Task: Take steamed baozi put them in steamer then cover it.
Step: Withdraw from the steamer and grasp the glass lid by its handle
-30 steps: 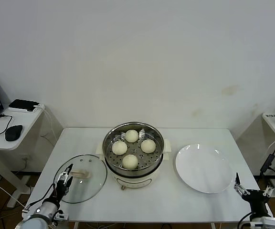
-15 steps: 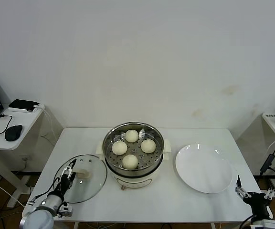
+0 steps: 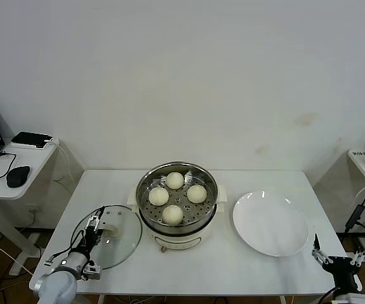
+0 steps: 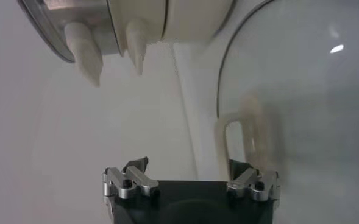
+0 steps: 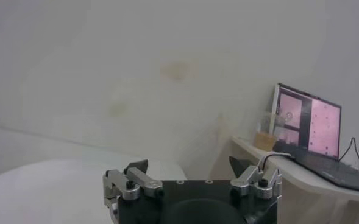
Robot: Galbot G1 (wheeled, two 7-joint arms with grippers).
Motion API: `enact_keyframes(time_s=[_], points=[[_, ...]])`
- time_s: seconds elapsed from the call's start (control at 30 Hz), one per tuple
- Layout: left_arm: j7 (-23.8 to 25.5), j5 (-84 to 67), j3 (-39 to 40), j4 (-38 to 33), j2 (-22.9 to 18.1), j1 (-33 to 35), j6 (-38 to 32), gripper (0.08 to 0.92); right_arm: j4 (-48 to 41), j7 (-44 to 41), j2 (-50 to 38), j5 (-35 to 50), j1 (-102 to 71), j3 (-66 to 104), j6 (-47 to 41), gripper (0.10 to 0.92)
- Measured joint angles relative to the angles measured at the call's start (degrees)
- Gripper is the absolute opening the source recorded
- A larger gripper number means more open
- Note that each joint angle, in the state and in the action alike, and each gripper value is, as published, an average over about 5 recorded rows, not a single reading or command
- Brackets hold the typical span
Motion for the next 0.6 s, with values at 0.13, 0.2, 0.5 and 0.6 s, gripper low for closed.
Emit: enact_keyframes(time_s=[0.13, 0.2, 0.5, 0.6], points=[[0.0, -0.4, 0.0, 0.5, -0.2, 0.1, 0.0, 0.689, 0.2, 0.0, 0.0, -0.1, -0.1, -0.1, 0.0, 0.823], [-0.1, -0.6, -0.1, 0.7, -0.3, 0.1, 0.0, 0.637, 0.3, 0.0, 0.0, -0.1, -0.1, -0.2, 0.0, 0.823], [-0.4, -0.7, -0.8, 1.2, -0.6, 0.4, -0.3, 0.377, 1.3, 0.1, -0.4, 0.7, -0.6, -0.6, -0.6, 0.823], [-0.6, -0.8, -0.9, 1.2, -0.8, 0.6, -0.4, 0.291, 1.5, 0.1, -0.5, 0.8, -0.7, -0.7, -0.6, 0.823]])
